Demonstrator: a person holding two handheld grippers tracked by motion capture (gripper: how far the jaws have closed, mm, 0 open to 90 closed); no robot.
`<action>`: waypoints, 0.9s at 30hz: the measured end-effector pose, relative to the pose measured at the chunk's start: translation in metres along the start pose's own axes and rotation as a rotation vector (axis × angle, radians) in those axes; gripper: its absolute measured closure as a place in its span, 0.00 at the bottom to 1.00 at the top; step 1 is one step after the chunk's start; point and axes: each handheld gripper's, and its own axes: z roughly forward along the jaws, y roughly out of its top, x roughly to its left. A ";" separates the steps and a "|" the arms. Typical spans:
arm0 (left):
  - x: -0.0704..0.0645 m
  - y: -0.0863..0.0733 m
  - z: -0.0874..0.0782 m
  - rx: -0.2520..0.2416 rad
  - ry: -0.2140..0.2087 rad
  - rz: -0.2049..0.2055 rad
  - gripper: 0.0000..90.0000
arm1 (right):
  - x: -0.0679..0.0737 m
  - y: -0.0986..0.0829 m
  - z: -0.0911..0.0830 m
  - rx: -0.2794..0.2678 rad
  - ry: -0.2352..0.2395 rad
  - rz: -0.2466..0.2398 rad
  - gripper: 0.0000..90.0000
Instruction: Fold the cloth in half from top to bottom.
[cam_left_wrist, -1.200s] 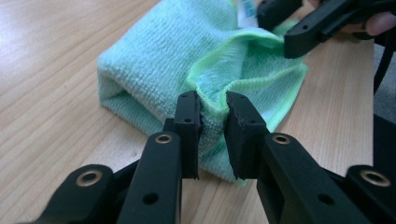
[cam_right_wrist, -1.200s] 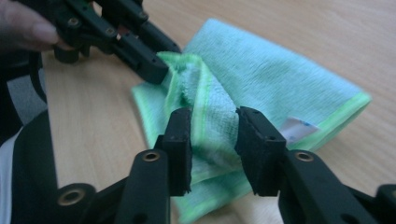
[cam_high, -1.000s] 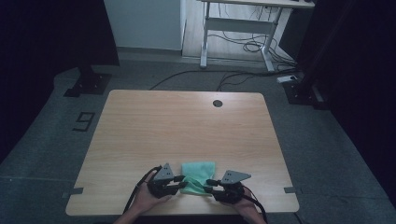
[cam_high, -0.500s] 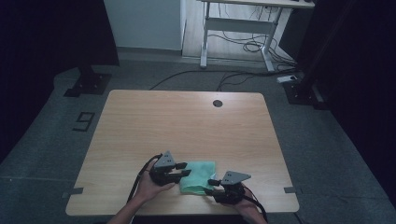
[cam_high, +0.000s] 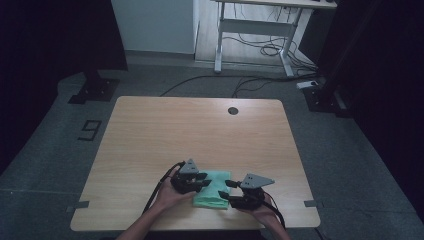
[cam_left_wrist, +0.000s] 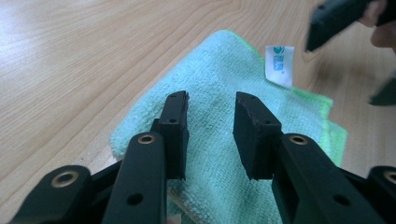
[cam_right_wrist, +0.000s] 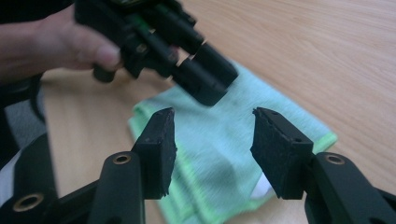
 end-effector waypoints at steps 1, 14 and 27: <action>0.001 0.000 0.001 0.005 0.003 0.000 0.72 | -0.002 0.001 0.004 0.001 -0.002 0.011 0.55; 0.004 -0.004 0.008 0.033 0.012 -0.010 0.72 | 0.011 -0.016 0.028 0.135 -0.016 -0.022 0.54; 0.006 -0.006 0.007 0.029 -0.004 -0.021 0.70 | 0.018 -0.021 0.025 0.149 -0.037 -0.040 0.51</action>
